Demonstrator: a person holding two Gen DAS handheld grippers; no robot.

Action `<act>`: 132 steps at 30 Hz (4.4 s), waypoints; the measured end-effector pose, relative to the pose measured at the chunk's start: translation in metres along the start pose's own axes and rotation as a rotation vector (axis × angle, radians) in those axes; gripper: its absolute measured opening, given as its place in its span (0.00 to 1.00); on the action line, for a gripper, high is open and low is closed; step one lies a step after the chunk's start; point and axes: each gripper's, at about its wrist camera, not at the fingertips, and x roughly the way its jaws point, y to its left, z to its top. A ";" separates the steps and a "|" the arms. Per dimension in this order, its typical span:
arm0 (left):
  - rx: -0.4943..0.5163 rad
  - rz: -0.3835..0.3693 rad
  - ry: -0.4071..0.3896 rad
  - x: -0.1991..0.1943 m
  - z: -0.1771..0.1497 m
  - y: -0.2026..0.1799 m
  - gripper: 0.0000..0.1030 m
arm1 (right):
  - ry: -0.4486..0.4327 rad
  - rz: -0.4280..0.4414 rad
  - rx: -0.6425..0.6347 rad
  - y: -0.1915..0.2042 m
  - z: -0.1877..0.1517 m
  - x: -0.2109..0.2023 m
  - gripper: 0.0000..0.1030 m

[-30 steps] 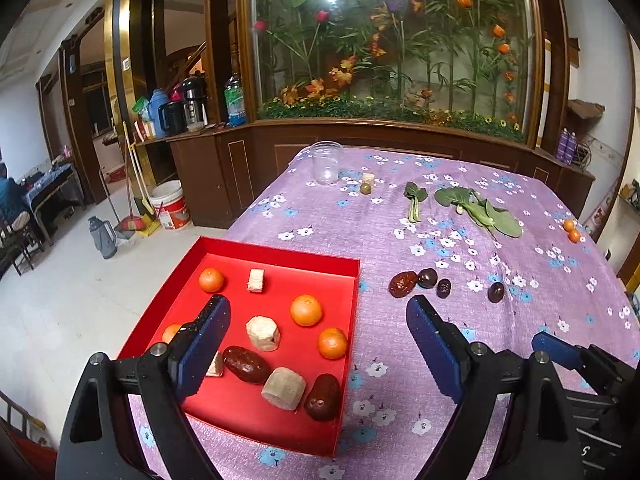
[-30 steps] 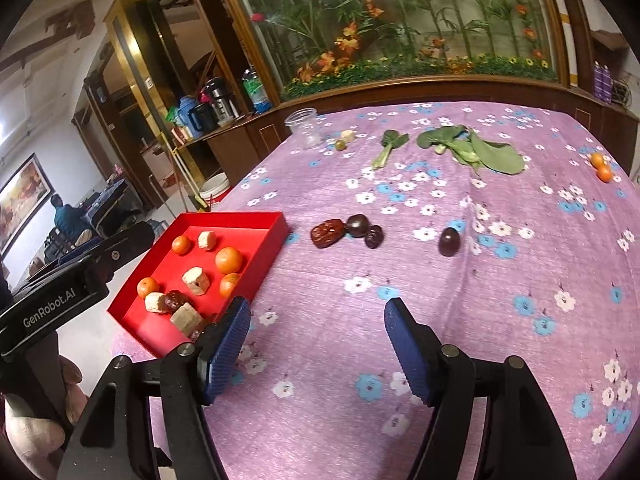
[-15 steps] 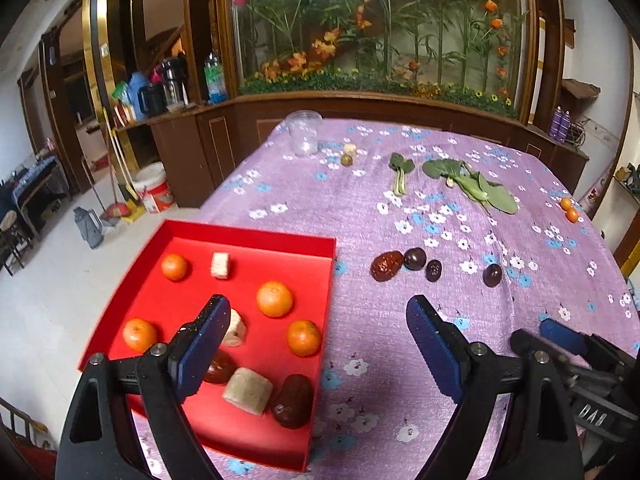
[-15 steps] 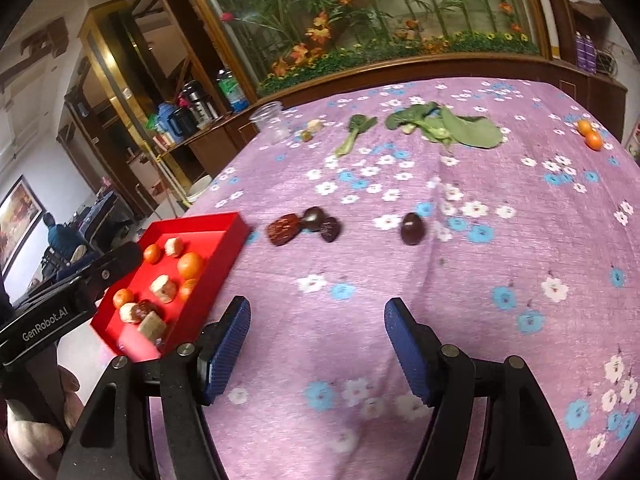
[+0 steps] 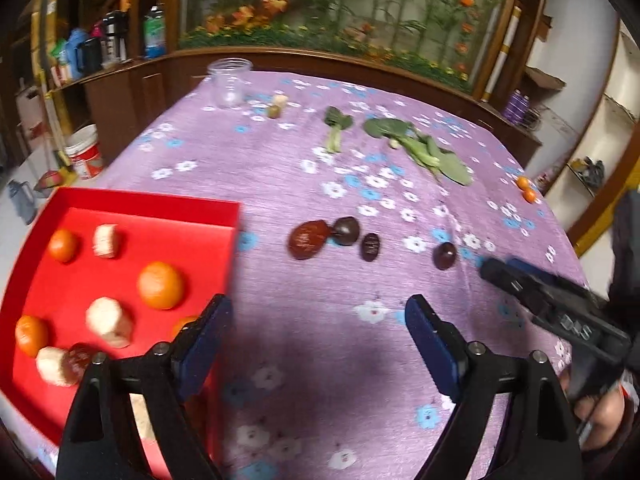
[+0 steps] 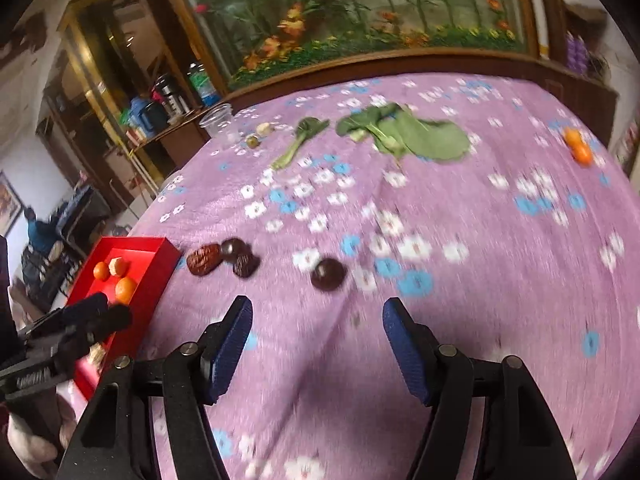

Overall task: Organize fruits
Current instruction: 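Grasp a red date with the left tool while the right tool grasps a dark date, then carry the red date and dark date into the red tray and open both tools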

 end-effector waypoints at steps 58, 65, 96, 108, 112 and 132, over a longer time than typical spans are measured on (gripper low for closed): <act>0.112 0.017 0.190 0.094 0.039 0.000 0.27 | 0.146 0.166 -0.128 0.044 0.046 0.103 0.64; 0.095 0.003 0.188 0.090 0.034 0.003 0.27 | 0.162 0.118 -0.203 0.064 0.044 0.124 0.54; 0.010 -0.050 0.048 -0.010 -0.009 0.018 0.25 | 0.064 0.140 -0.131 0.077 0.003 0.021 0.26; -0.119 -0.012 -0.038 -0.058 -0.026 0.081 0.25 | 0.065 0.204 -0.224 0.138 -0.010 0.009 0.26; -0.168 0.014 -0.059 -0.066 -0.029 0.107 0.25 | 0.081 0.232 -0.257 0.162 -0.012 0.013 0.26; -0.304 0.033 -0.095 -0.073 -0.041 0.176 0.53 | 0.214 0.296 -0.328 0.236 -0.025 0.084 0.27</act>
